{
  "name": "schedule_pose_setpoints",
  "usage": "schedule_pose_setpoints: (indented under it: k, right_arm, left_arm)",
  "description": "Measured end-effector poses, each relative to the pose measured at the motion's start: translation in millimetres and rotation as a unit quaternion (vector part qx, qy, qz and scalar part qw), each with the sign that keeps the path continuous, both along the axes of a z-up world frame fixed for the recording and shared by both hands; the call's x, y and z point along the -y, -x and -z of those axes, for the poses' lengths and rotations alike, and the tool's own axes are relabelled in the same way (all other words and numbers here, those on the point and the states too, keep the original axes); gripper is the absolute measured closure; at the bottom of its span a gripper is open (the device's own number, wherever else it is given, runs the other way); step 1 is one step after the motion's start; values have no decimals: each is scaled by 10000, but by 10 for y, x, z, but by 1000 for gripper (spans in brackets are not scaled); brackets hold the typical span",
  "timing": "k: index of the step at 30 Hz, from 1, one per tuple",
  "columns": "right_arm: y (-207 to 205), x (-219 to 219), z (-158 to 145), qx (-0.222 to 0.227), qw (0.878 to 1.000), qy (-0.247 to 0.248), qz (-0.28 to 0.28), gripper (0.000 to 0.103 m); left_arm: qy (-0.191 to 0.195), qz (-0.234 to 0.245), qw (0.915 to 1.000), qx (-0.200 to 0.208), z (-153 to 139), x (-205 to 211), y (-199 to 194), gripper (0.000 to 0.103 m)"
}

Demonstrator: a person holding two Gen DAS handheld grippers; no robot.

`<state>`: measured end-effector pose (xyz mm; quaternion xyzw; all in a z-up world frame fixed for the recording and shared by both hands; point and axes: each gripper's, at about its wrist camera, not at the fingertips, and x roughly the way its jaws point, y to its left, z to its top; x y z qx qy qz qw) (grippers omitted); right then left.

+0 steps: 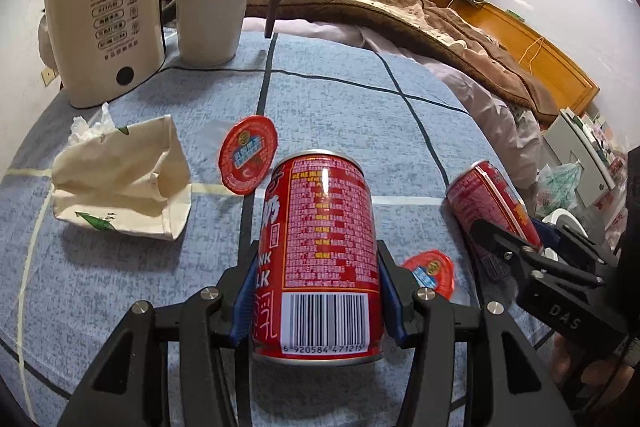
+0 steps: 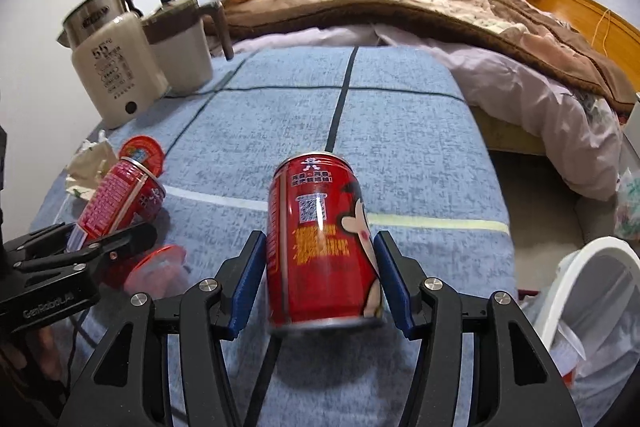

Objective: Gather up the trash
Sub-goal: 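Carry both red cans to the wastebasket and release them inside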

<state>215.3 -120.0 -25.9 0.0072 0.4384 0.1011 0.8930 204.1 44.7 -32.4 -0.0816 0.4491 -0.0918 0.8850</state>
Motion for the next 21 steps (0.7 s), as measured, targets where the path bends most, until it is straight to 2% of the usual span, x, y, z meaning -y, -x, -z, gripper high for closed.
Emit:
schedule_pose_setpoints:
  k: [4,11,21]
  right_arm:
    - [-31,26,42,-44,9997,-208,77,48]
    - [20,3,1,76,9999,-115,56,49]
    - [273,131,-198,324,9988,-309,192,49]
  left_arm:
    - [-73,24,10000,-43,34,16,-40,49]
    - [-53,59,10000,45,4,26,-15,49]
    - [-42,160,9990,407,-236,128,223,49]
